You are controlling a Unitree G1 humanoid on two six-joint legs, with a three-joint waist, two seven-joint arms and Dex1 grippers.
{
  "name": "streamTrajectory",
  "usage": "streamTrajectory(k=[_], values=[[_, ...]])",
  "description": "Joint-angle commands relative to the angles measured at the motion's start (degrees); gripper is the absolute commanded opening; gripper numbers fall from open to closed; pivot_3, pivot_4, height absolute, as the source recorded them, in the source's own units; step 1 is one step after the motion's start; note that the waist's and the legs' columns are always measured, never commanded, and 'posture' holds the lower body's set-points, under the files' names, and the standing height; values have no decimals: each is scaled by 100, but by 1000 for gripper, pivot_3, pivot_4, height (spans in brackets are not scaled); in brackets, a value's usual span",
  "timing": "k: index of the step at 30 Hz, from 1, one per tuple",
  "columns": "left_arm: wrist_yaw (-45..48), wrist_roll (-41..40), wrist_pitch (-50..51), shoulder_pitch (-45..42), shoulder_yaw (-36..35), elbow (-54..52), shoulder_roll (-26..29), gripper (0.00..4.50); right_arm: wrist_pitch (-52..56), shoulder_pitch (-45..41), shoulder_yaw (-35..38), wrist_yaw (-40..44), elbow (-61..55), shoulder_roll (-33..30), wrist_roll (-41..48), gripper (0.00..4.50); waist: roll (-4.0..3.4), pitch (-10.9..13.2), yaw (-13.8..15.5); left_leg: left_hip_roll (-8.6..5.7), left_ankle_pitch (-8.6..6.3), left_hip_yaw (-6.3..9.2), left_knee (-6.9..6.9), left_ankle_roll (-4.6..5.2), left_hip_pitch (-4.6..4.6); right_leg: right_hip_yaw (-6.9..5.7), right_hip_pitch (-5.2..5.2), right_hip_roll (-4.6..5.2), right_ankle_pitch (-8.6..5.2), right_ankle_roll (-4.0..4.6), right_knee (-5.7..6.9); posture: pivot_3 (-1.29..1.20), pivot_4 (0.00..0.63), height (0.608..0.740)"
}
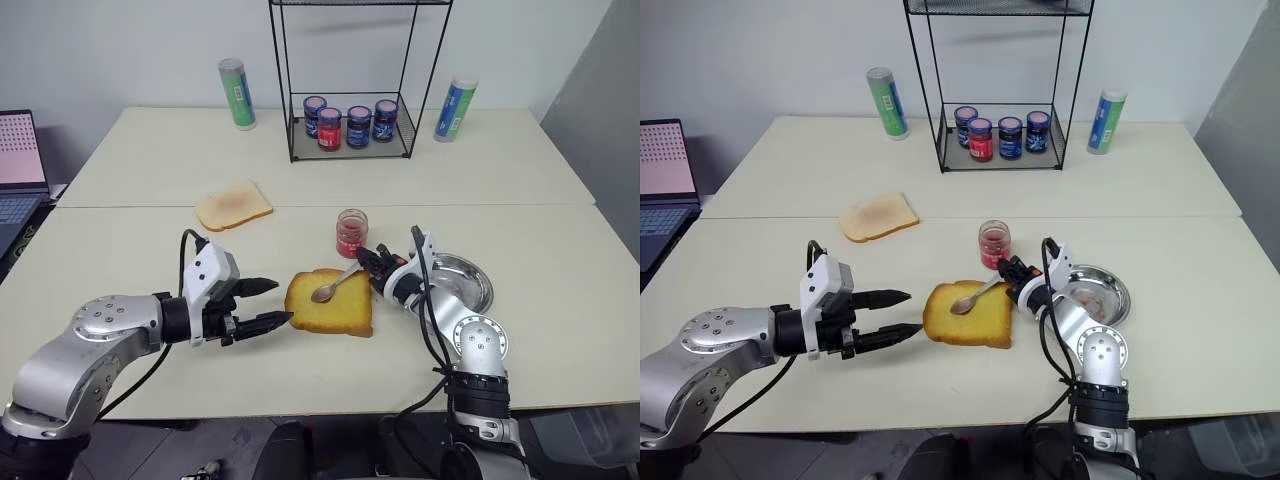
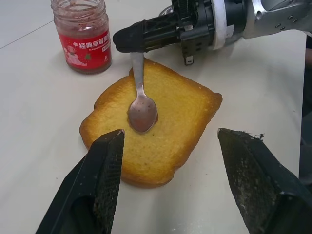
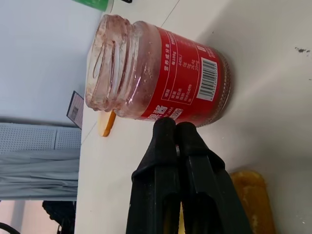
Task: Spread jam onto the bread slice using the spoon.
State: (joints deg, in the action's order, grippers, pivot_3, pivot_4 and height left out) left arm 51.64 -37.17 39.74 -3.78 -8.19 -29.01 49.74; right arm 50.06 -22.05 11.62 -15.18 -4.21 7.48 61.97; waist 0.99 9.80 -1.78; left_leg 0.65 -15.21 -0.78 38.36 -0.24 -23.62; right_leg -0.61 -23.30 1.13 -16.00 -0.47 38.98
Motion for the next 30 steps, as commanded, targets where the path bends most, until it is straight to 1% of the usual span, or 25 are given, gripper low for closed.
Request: streamTrajectory(k=[1, 14, 17, 22, 24, 26, 30], values=[[-38, -54, -37, 48, -114, -172, -18, 3183, 172, 47, -77, 212, -315, -231, -7, 66, 0, 0, 0, 0, 0, 0, 0, 0, 0, 0, 0, 0, 0, 0, 0, 0, 150, 740], [-29, -23, -90, 14, -79, -106, -13, 3183, 839, -67, 169, 263, -861, -1011, 786, 66, 0, 0, 13, -1, 0, -1, 0, 0, 0, 0, 0, 1, 0, 0, -1, 0, 150, 740], [-37, -29, -87, 18, -96, -109, -13, 3183, 848, -190, 207, 179, -858, -1010, 1039, 66, 0, 0, 11, -1, 0, -1, 0, 0, 0, 0, 0, 0, 0, 0, 0, 0, 150, 740], [-96, -50, -53, 13, -90, -155, -30, 3183, 694, -442, 177, -26, -676, -714, 1361, 66, 1, 0, 9, 1, 0, -1, 0, 0, 0, 0, 0, -1, 0, 0, 1, 0, 150, 740], [-112, -61, -47, 10, -90, -164, -28, 3183, 610, -503, 105, -37, -535, -563, 1286, 66, 1, 0, 10, 1, 0, 0, -2, 0, 0, 0, 0, -2, 0, 0, 0, 0, 150, 740], [-127, -72, -36, 10, -97, -180, -24, 3183, 525, -488, -67, 119, -353, -480, 967, 66, 1, -1, 8, 1, 0, 0, -2, 0, 0, 0, 0, -1, 0, 0, 0, 0, 150, 740], [-147, -89, -17, 32, -130, -214, -9, 3183, 356, -378, -360, 438, -136, -538, 352, 66, 1, -1, 6, 0, 0, -1, -2, 0, 0, 0, 0, -1, 0, 0, -1, 0, 150, 740]])
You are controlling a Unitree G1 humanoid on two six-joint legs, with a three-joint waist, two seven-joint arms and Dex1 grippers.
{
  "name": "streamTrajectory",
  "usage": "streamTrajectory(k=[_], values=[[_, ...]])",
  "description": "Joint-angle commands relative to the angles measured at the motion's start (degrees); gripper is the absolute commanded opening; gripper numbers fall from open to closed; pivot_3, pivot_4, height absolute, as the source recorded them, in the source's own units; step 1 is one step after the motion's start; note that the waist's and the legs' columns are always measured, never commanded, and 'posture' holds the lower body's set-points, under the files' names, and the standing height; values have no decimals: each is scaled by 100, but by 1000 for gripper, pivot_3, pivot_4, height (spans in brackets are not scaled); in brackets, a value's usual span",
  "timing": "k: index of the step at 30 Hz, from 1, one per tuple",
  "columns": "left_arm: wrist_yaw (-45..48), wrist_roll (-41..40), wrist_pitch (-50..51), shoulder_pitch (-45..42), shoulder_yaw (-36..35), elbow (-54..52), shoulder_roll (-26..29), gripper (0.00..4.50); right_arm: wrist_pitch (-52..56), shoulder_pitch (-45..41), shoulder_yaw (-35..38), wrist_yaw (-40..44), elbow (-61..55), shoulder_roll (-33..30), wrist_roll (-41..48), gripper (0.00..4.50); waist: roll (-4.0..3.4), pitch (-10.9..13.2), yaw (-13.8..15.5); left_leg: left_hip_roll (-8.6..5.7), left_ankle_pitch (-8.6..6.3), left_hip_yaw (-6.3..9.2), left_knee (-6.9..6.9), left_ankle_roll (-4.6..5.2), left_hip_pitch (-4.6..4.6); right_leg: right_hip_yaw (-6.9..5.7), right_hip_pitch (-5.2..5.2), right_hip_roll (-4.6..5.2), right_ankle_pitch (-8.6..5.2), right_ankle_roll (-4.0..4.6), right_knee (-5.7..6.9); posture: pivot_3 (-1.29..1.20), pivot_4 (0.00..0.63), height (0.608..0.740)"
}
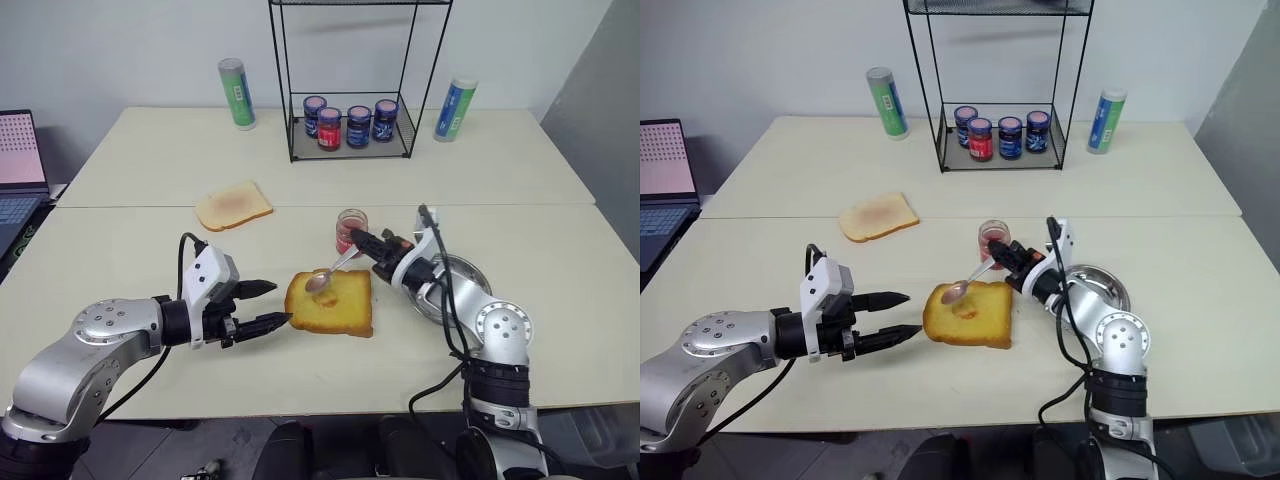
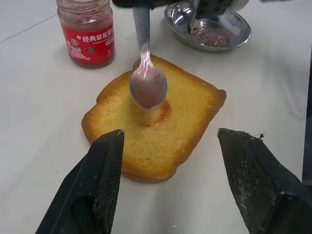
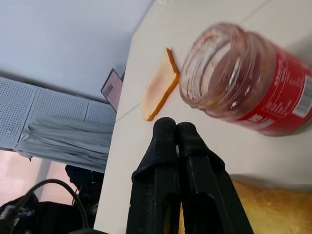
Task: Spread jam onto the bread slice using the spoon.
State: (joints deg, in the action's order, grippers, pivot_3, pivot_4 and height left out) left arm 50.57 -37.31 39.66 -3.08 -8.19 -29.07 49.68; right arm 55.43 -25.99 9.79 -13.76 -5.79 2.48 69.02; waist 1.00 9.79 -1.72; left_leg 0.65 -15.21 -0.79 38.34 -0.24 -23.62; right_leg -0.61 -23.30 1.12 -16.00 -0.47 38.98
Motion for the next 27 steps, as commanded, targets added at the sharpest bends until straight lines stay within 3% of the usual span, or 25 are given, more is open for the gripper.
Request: streamTrajectory(k=[1, 6, 18, 25, 27], values=[[-44, -80, -5, -24, -139, -222, 3, 3183, -197, 41, -228, 371, 25, -82, -479, 66, 0, 0, 1, 0, 0, 0, 0, 0, 0, 0, 0, 0, 0, 0, 0, 0, 150, 740], [-58, -101, 7, 23, -174, -251, 21, 3183, -89, 181, -259, 706, -153, -388, -731, 66, 0, 0, 5, -1, 0, 0, 1, 0, -1, 0, 0, 1, 0, 0, -1, 0, 150, 740], [-36, -27, -63, -190, 25, -93, -59, 3183, 554, 171, 227, 827, -713, -1184, 42, 66, 1, 0, 9, 0, 0, 0, 0, 0, 1, 0, 1, 0, 0, 0, 1, 0, 150, 740], [6, 1, -89, -255, 65, -25, -69, 3183, 306, -135, 271, 384, -521, -500, 458, 66, 0, 0, -15, 2, 0, -1, -1, 0, 1, 1, 0, -2, 0, 0, 2, 0, 150, 740], [31, 6, -90, -256, 72, -26, -55, 3183, 91, -224, 124, 426, -245, -204, 152, 66, 1, 0, -12, 3, 0, 0, -3, 0, 4, 1, -1, -4, 0, 0, 3, 0, 150, 740]])
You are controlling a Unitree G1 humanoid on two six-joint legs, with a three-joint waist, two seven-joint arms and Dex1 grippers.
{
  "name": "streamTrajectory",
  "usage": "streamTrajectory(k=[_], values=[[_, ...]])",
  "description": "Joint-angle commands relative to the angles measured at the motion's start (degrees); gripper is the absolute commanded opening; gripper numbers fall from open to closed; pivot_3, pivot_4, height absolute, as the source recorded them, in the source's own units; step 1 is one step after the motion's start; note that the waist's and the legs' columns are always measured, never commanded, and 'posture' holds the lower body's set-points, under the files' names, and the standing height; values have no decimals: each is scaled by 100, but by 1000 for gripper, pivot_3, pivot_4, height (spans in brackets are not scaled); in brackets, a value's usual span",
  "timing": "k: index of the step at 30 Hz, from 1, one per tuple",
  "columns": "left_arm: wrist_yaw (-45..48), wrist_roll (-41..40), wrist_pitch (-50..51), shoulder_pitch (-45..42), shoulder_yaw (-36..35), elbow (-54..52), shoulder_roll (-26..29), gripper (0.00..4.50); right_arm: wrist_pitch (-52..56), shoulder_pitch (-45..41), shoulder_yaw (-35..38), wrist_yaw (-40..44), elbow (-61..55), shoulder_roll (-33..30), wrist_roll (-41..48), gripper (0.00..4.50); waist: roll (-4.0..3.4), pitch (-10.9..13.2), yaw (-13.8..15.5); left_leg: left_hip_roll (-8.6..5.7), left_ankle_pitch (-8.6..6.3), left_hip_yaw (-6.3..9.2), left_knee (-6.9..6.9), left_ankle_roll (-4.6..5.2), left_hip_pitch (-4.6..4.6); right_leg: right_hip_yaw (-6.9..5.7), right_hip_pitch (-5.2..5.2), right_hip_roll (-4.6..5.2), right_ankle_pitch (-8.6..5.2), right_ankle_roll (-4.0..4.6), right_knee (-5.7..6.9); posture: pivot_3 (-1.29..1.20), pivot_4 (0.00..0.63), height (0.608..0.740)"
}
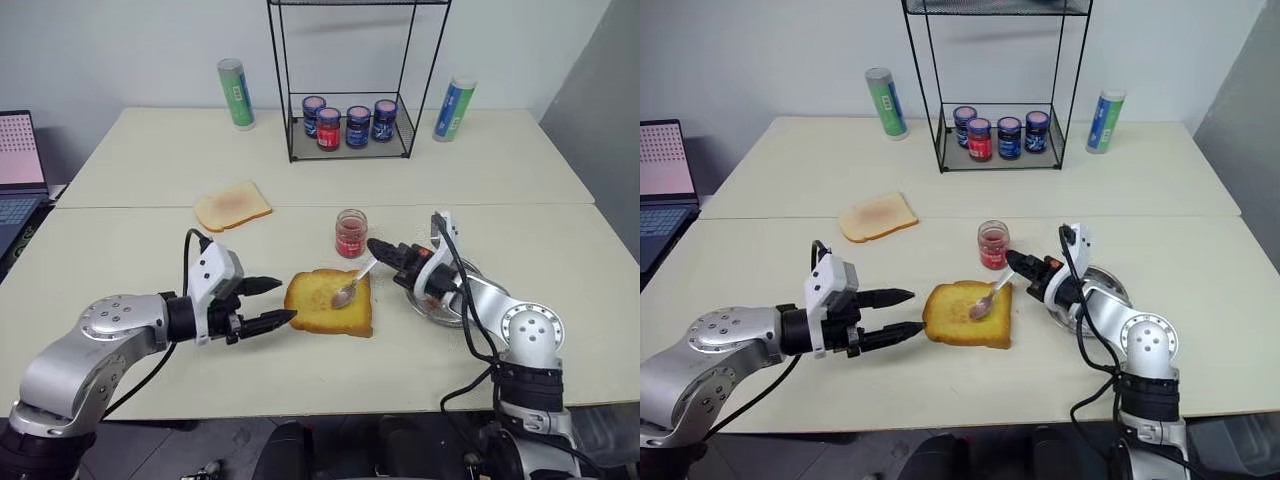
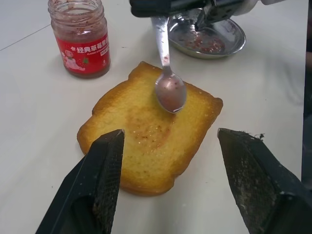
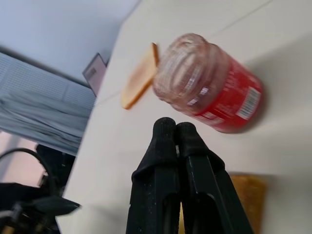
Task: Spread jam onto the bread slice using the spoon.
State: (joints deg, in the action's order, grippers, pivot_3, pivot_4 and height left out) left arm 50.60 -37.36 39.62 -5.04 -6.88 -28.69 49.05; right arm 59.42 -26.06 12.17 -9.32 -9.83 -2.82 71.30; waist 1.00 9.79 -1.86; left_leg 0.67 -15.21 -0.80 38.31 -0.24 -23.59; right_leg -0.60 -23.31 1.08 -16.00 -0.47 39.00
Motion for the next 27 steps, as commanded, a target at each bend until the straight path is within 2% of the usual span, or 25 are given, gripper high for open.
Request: streamTrajectory(k=[1, 6, 10, 21, 24, 27], values=[[30, 5, -79, -64, -62, -69, 8, 3183, -417, -236, -190, 39, 304, 409, -274, 66, 0, 0, 4, 0, 0, 0, -1, 0, 1, 0, 0, 0, 0, 0, 0, 0, 150, 740], [20, -21, -52, -24, -113, -130, 25, 3183, -703, -245, -327, 256, 649, 474, -816, 66, 2, -1, 34, -5, 0, -2, -1, 0, 0, 1, 1, 4, 0, 0, -4, 0, 150, 740], [38, -30, -59, 77, -196, -167, 65, 3183, -554, -15, -355, 543, 482, 42, -1110, 66, 2, -1, 36, -6, 0, -3, 0, 0, -2, 2, 1, 7, 0, 0, -6, 0, 150, 740], [65, 33, -137, -82, -35, -60, 0, 3183, -163, 44, 203, 550, 85, -741, -731, 66, 2, -1, 34, -6, 0, -3, -1, 0, 3, 2, 5, 6, 0, 0, -4, 0, 150, 740], [88, 48, -156, -96, -18, -39, -4, 3183, -59, 38, 252, 537, 4, -760, -567, 66, 2, -1, 29, -5, 0, -3, -2, 0, 4, 2, 5, 5, 0, 0, -3, 0, 150, 740], [111, 51, -172, -101, -4, -28, -9, 3183, 98, 58, 230, 442, -157, -462, 2, 66, 2, -1, 16, -4, 0, -3, -4, 0, 4, 2, 4, 4, 0, 0, -3, 0, 150, 740]])
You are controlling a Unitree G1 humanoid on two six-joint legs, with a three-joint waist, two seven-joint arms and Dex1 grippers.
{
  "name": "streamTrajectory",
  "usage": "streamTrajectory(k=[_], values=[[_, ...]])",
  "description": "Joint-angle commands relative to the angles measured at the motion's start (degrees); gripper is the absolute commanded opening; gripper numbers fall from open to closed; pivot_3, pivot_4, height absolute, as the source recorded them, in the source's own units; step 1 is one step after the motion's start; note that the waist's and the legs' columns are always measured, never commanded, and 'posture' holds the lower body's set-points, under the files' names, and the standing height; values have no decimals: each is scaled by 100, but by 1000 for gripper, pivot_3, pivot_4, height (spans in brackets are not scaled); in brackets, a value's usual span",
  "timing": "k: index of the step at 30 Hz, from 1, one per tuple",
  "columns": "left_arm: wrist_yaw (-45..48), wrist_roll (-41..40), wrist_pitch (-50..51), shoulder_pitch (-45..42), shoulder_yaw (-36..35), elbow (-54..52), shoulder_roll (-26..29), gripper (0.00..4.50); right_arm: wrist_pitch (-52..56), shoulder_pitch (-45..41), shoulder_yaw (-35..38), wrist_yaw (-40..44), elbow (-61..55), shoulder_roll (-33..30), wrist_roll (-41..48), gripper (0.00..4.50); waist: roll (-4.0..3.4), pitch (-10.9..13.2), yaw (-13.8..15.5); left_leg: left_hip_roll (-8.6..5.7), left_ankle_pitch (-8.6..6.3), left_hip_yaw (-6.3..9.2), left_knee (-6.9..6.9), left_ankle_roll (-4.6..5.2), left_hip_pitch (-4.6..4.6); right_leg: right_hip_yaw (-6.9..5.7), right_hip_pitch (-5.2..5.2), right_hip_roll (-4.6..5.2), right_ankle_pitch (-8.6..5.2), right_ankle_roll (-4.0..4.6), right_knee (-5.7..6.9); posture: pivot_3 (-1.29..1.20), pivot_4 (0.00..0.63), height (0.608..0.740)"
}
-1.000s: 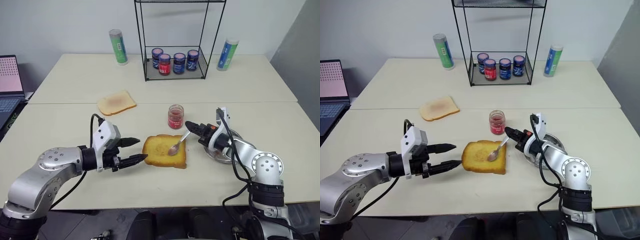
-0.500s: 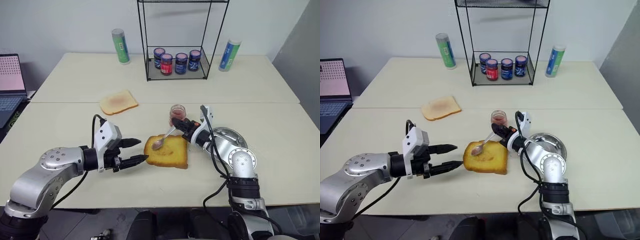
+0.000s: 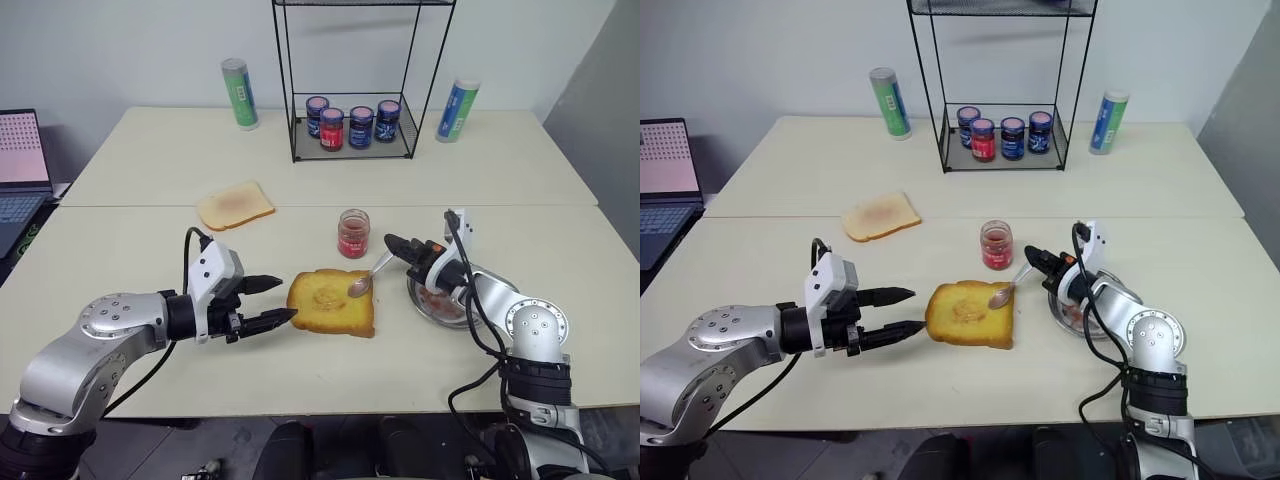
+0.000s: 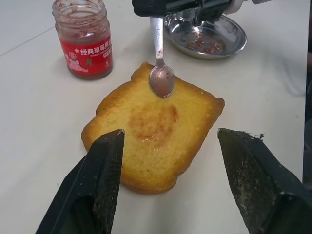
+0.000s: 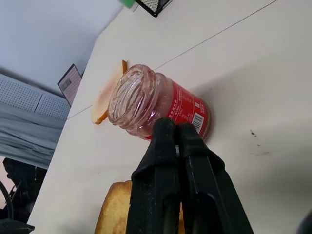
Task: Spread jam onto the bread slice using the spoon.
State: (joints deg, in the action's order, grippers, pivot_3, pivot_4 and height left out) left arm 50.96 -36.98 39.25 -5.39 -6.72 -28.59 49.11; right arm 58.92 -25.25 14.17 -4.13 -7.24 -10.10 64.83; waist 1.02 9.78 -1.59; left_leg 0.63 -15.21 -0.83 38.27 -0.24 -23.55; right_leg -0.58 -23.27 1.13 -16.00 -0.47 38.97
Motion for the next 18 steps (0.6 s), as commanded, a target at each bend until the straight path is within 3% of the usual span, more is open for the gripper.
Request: streamTrajectory(k=[1, 9, 18], values=[[77, 12, -134, -66, -16, -43, -17, 3183, 158, 15, -36, -119, -453, 404, 721, 66, 0, 0, -16, 2, 0, 0, -2, 0, 0, 0, -1, -2, 0, 0, 0, 0, 150, 740], [38, -20, -81, 16, -97, -151, -10, 3183, -139, 310, -769, 172, -197, 833, -106, 66, 1, 0, -13, 3, 0, -3, -12, 0, 8, 3, 0, -3, 0, 0, -1, 0, 150, 740], [-31, -42, -79, 129, -174, -201, -7, 3183, -238, 180, -476, 559, 14, 190, -578, 66, 1, -1, 5, 0, 0, -5, -10, 0, 9, 5, 1, 0, 0, 0, -2, 0, 150, 740]])
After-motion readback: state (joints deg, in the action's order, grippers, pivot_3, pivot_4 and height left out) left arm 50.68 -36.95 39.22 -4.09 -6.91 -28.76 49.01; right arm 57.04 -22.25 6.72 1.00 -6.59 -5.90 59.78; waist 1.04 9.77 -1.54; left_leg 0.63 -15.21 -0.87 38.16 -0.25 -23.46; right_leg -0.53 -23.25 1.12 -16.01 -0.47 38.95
